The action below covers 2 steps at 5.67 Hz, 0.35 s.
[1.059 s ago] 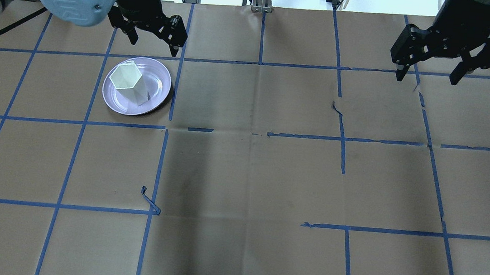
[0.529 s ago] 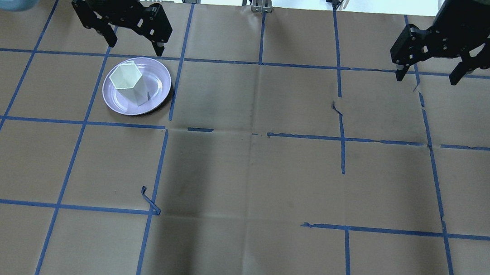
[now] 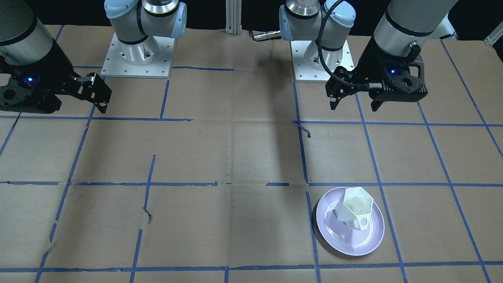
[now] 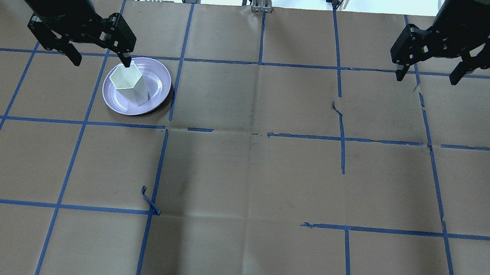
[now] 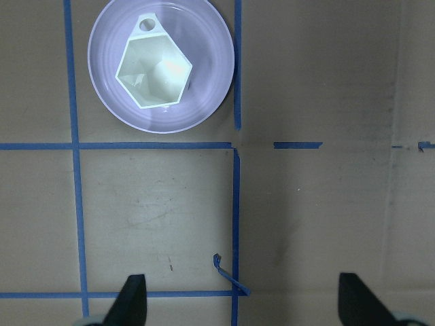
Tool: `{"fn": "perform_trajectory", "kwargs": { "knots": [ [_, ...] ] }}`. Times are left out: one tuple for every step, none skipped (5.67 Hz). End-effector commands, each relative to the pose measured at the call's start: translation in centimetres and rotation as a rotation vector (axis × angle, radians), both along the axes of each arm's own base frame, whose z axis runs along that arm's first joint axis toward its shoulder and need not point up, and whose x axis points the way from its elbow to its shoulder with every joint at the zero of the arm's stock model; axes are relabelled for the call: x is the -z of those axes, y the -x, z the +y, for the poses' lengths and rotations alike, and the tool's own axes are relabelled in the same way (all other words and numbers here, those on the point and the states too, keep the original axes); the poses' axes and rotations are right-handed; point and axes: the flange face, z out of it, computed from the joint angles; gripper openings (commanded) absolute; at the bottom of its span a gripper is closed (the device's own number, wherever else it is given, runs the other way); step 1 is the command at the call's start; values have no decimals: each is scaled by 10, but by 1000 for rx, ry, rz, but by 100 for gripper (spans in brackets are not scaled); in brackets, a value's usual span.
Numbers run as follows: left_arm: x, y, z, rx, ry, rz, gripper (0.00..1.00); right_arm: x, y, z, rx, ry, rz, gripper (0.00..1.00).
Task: Flip cup and place on plate
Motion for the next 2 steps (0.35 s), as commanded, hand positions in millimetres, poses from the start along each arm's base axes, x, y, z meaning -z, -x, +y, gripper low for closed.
{"fn": "perform_trajectory", "kwargs": {
  "knots": [
    [-4,-5,-4,-17,5,6,98,0,0,0,0,0,0,100],
    [-2,-5,-4,-17,2,7,98,0,0,0,0,0,0,100]
  ]
}}
